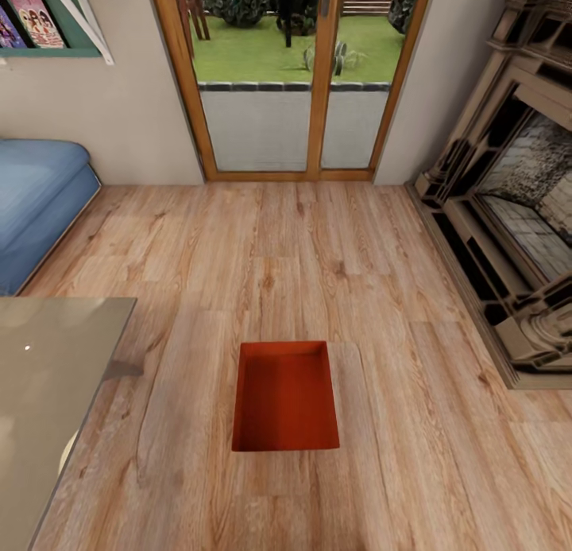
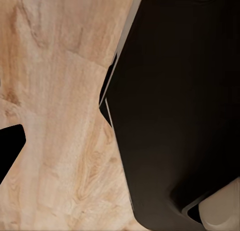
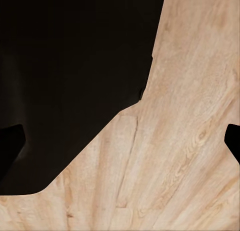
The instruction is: Move the two storage containers from the living room to the garage. In the garage, place one container on the floor and stack the other container on top of it (either order is fine).
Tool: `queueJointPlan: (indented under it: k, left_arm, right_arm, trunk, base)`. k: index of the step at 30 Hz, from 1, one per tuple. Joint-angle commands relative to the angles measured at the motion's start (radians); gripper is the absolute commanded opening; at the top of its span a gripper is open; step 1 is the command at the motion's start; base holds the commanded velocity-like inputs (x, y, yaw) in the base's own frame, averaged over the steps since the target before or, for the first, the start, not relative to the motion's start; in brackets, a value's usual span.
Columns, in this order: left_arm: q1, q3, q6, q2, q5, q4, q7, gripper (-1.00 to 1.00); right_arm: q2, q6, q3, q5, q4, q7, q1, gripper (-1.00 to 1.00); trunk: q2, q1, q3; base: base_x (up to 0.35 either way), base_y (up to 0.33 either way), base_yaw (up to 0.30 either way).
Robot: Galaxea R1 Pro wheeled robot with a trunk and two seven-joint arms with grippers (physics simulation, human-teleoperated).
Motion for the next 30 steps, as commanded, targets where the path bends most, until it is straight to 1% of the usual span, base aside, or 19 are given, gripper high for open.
queueJointPlan:
  k: [1, 8, 14, 22, 23, 24, 25, 26, 28, 29, 30]
  left_arm:
    - [0.000, -0.008, -0.001, -0.001, 0.007, -0.001, 0.003, 1.00]
    - [0.000, -0.008, 0.000, -0.003, 0.005, -0.001, 0.004, 1.00]
    - [0.000, -0.008, 0.000, 0.001, 0.005, -0.001, 0.004, 1.00]
    - [0.000, -0.010, 0.000, 0.001, 0.004, -0.001, 0.004, 1.00]
    - [0.000, -0.013, 0.014, 0.024, 0.003, -0.083, 0.004, 1.00]
    - [0.000, -0.013, 0.023, 0.032, 0.002, -0.119, 0.005, 1.00]
    - [-0.001, -0.012, 0.040, 0.042, 0.002, -0.157, 0.005, 1.00]
    - [-0.012, -0.013, 0.164, 0.076, 0.001, -0.303, 0.008, 1.00]
    - [-0.023, -0.012, 0.193, 0.098, 0.002, -0.340, 0.007, 1.00]
    - [-0.025, -0.012, 0.198, 0.102, 0.002, -0.346, 0.008, 1.00]
    - [-0.029, -0.012, 0.205, 0.109, 0.002, -0.354, 0.008, 1.00]
  right_arm:
    - [0.000, -0.004, -0.001, 0.010, 0.003, -0.006, -0.001, 1.00]
    - [0.000, -0.002, -0.001, 0.008, 0.003, -0.005, -0.001, 1.00]
    - [-0.001, 0.000, 0.003, 0.010, 0.003, -0.003, -0.001, 1.00]
    - [0.001, -0.004, -0.008, -0.001, 0.001, -0.012, -0.001, 1.00]
    - [0.009, 0.015, -0.012, 0.000, -0.048, -0.014, -0.001, 1.00]
    - [0.012, 0.032, -0.012, 0.000, -0.083, -0.014, -0.001, 1.00]
    - [0.017, 0.068, -0.012, -0.001, -0.125, -0.018, 0.000, 1.00]
    - [0.076, 0.270, -0.012, -0.003, -0.319, -0.024, -0.005, 1.00]
    - [0.090, 0.316, -0.012, -0.004, -0.379, -0.024, -0.035, 1.00]
    - [0.093, 0.325, -0.012, -0.004, -0.390, -0.024, -0.045, 1.00]
    - [0.099, 0.346, -0.012, -0.005, -0.405, -0.024, -0.070, 1.00]
  trunk:
    - [0.000, 0.000, 0.001]
    - [0.000, 0.000, 0.006]
    - [0.000, 0.000, 0.006]
    - [0.000, 0.000, 0.006]
    - [0.000, 0.000, 0.006]
    - [0.000, 0.000, 0.006]
    - [0.000, 0.000, 0.006]
    - [0.000, 0.000, 0.006]
    - [0.000, 0.000, 0.006]
    - [0.000, 0.000, 0.006]
    - [0.000, 0.000, 0.006]
  base:
    - [0.000, 0.000, 0.000]
    - [0.000, 0.000, 0.000]
    - [0.000, 0.000, 0.000]
    - [0.000, 0.000, 0.000]
    - [0.000, 0.000, 0.000]
    - [0.000, 0.000, 0.000]
    - [0.000, 0.000, 0.000]
    - [0.000, 0.000, 0.000]
    - [0.000, 0.000, 0.000]
    - [0.000, 0.000, 0.000]
    - [0.000, 0.000, 0.000]
